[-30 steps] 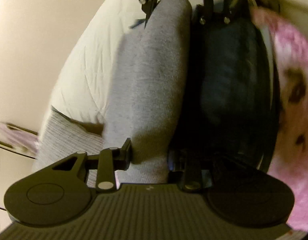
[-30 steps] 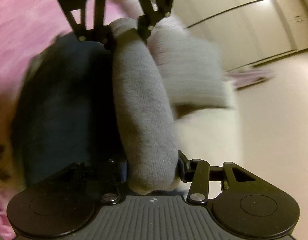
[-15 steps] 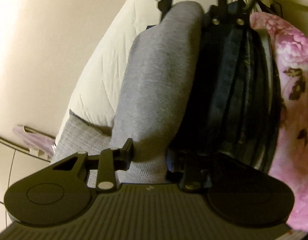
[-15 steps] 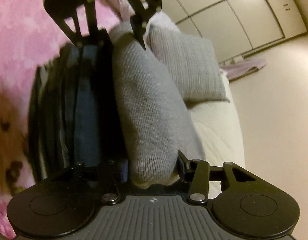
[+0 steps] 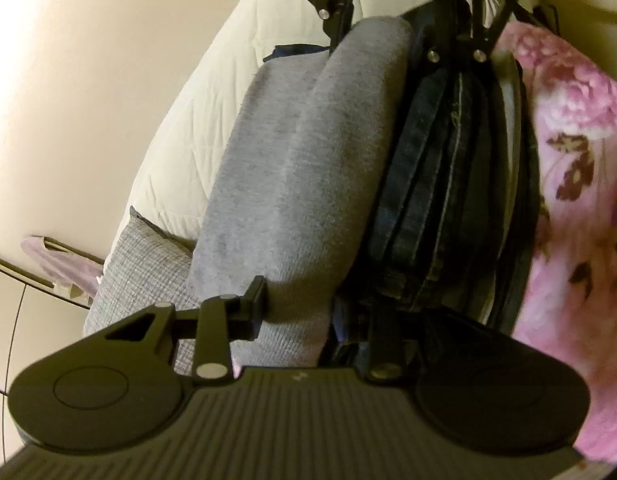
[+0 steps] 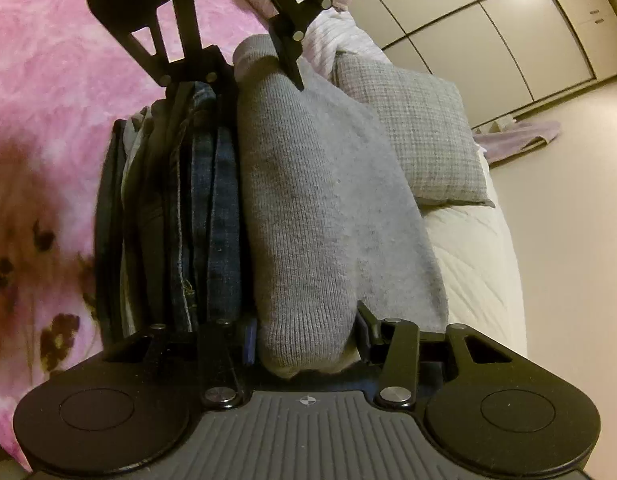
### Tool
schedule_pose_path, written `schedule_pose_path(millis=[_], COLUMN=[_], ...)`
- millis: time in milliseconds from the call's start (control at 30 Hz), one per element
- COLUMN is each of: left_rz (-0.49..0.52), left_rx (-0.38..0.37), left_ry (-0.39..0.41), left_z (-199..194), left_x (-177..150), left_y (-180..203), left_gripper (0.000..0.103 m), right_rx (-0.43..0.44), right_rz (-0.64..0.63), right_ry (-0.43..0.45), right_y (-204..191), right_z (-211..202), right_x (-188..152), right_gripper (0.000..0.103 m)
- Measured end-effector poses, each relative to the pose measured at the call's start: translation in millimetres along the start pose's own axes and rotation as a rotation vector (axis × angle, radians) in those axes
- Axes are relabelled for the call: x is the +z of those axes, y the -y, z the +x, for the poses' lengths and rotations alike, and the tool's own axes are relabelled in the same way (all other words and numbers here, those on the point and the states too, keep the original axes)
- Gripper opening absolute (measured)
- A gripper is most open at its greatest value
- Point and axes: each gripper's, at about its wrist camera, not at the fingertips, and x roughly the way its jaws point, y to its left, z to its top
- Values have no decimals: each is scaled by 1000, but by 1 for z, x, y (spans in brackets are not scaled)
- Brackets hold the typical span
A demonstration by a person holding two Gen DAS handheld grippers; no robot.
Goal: Organize objects
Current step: 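Carry the skirt with both grippers and lower it onto the dark clothes stack, then open both grippers and release the skirt on top of the stack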
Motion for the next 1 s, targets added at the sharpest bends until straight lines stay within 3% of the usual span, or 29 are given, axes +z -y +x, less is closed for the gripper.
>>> schedule_pose_path(millis=[400, 533, 667, 733, 833, 1000], left_rz=[-48, -14, -25, -96, -305, -602], left_rx=[-1, 1, -42, -80, -123, -126], left_ry=[-13, -22, -36, -63, -108, -112], left_z=[17, 26, 16, 6, -10, -5], left_x=[-3, -1, 0, -2, -3, 8], left_y=[24, 27, 17, 7, -20, -70], left_gripper=[28, 28, 36, 40, 40, 40], right_rx=[8, 18, 31, 54, 156, 200], right_rz=[-24, -15, -8, 59, 285, 627], right_ry=[17, -3, -24, -42, -31, 4], right_y=[-15, -16, -12, -7, 16, 61], right_z=[0, 10, -3, -14, -38, -37], right_x=[-5, -6, -3, -1, -1, 4], right_gripper=[43, 44, 48, 48, 48, 47])
